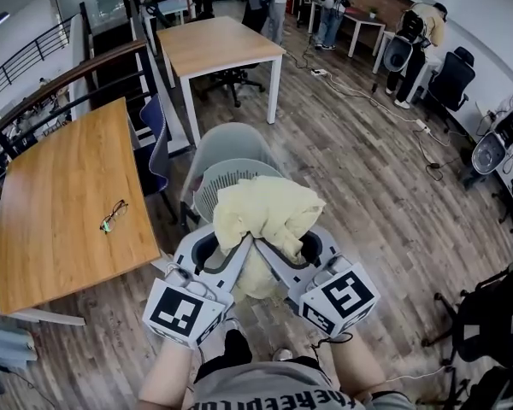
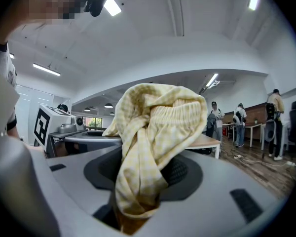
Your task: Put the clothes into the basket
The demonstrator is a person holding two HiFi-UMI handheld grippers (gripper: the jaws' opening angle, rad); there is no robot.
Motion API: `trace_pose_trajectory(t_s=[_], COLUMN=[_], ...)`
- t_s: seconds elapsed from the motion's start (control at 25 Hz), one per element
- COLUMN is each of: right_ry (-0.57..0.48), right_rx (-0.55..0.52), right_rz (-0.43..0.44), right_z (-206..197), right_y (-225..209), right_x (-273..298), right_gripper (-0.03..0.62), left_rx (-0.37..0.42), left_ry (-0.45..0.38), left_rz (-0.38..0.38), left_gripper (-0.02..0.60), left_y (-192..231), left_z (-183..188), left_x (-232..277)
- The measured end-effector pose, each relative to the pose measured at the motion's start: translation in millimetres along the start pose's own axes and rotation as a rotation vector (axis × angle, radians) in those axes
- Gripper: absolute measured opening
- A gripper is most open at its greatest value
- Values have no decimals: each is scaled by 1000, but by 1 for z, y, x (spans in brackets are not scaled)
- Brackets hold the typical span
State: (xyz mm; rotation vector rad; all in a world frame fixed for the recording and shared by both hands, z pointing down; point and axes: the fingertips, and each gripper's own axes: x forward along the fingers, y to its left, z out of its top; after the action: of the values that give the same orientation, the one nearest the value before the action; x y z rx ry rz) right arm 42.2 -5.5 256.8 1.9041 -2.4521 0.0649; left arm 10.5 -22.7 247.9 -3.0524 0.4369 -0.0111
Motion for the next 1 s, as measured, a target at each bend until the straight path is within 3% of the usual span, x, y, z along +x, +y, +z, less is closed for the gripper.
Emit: trace_pose_trajectory(t_s=[0.44, 1.0], right_ry=[-1, 4], right_rx=[-5, 2], right_rz=[-57, -133], right_z=[9, 7], right_y=[0, -9], right_x=[49, 79], right_gripper=[204, 207], left_rx=[0, -5], left_ry=[-11, -18], left_rz=[-52, -136], left_gripper=[101, 101], left_y=[52, 82], left_z=[3, -2], left_x=[3, 14])
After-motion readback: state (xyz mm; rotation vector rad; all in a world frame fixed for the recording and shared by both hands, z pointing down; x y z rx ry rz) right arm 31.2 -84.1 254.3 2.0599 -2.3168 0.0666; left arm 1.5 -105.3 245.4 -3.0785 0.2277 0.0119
